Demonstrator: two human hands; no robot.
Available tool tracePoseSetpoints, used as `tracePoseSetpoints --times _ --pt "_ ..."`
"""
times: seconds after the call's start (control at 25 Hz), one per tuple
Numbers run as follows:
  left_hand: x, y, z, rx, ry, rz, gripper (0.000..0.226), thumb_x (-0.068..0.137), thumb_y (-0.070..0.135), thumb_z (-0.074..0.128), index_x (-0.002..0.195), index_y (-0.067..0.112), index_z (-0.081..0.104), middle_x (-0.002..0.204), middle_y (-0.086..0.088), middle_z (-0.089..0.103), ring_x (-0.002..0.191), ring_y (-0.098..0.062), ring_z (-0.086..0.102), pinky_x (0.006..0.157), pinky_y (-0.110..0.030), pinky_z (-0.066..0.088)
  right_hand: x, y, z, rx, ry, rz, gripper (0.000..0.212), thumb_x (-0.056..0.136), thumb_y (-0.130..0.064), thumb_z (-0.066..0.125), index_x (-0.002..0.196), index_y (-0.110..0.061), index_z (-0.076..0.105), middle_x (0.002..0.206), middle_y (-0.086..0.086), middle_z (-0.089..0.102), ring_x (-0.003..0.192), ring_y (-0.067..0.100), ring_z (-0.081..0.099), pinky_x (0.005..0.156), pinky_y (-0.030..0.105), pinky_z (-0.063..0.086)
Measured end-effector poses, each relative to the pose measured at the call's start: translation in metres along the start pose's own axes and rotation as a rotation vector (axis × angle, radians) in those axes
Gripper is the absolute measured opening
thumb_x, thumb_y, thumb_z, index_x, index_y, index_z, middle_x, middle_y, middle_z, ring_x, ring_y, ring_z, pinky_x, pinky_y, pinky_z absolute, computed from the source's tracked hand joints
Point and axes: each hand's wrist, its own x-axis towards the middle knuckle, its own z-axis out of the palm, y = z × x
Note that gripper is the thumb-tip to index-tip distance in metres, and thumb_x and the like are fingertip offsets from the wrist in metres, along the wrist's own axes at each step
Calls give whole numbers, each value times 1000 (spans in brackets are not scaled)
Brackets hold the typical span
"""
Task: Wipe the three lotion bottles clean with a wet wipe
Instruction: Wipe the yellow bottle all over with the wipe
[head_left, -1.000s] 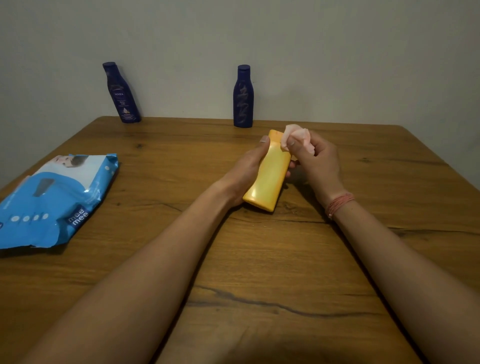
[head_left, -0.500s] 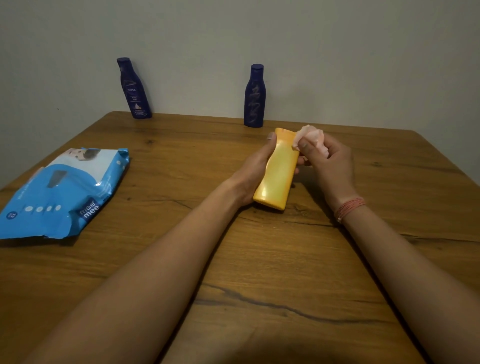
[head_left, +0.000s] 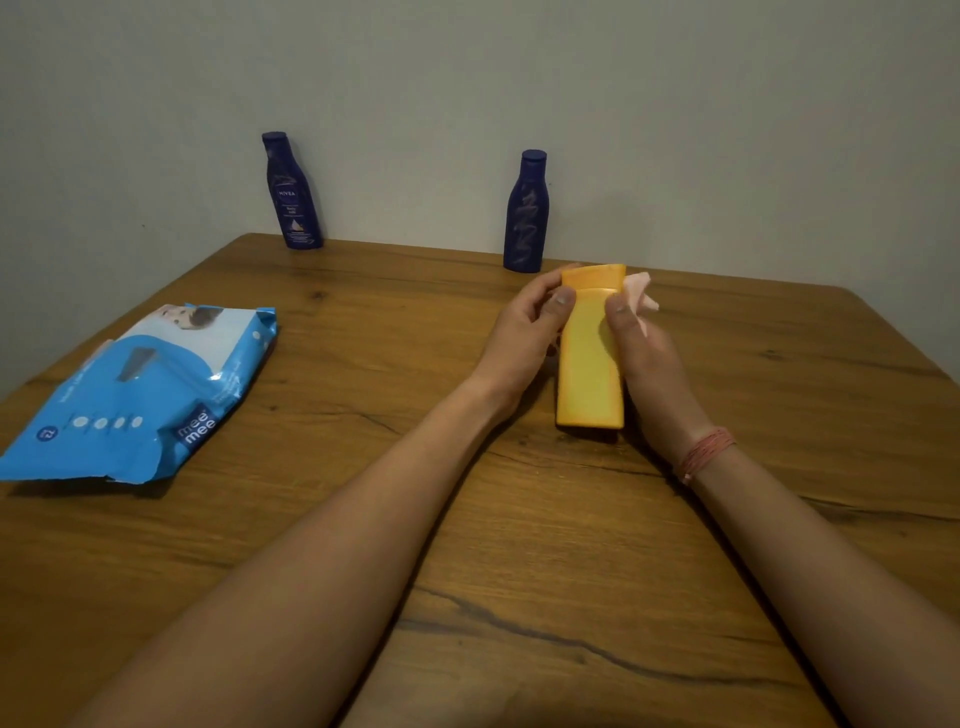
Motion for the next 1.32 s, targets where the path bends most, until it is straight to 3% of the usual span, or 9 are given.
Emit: tracePoseSetpoints --times 0.2,0.36,0.48,0.6,0.72,0.8,1.0,1.16,1.32 --pt "-3 4 3 377 85 194 46 102 24 52 147 25 45 123 1 48 103 -1 49 80 -8 46 1 3 -4 178 5 112 37 99 -56 28 108 -34 56 115 12 64 103 31 62 96 54 48" --pt "-4 -1 13 391 -49 121 59 99 46 48 154 29 33 134 -2 44 117 -18 52 93 -37 56 3 4 -1 296 -89 88 39 99 -56 27 119 -39 56 127 2 62 116 22 62 101 50 48" --pt "-1 -3 15 273 -82 54 67 94 55 44 154 29 31 134 -2 43 117 -21 55 95 -45 55 0 3 2 189 -92 50 46 99 -56 24 129 -34 52 129 6 60 115 20 62 104 50 46" --pt "-2 1 14 18 -54 55 47 103 41 38 145 22 46 133 -6 53 115 -20 59 92 -33 54 -4 4 6 -159 -167 -7 66 95 -65 20 153 -34 17 153 7 37 132 26 48 110 55 39" --pt "2 -1 1 -277 140 -74 41 105 40 36 100 13 66 89 -4 69 82 -15 66 70 -27 53 -13 6 25 -506 -342 -240 65 97 -57 20 153 -40 -7 164 -12 -5 151 14 3 122 46 11" --pt "2 3 -9 -518 204 -201 50 104 47 35 94 9 67 70 -1 64 64 -12 63 58 -24 51 -17 9 37 -669 -379 -362 63 100 -48 22 154 -32 -7 162 -15 -13 146 -3 -13 121 31 -3" --pt "-1 0 3 -518 58 -284 65 102 57 30 136 9 56 126 -22 64 114 -32 64 98 -47 52 -5 17 25 -578 -186 -272 66 99 -52 21 155 -32 -7 163 -14 -11 149 2 -9 124 45 2" --pt "-3 -5 14 -507 22 -283 57 102 53 32 131 13 60 127 -21 63 117 -33 62 107 -53 44 -2 15 16 -524 -174 -237 69 97 -55 23 154 -33 -10 163 -12 -13 150 6 -8 123 50 6" --pt "4 -1 -14 -656 283 -299 55 102 51 35 96 8 68 84 -9 71 72 -18 70 70 -33 57 -15 13 37 -704 -388 -311 66 100 -49 22 155 -27 -6 162 -12 -13 147 -1 -14 124 36 0"
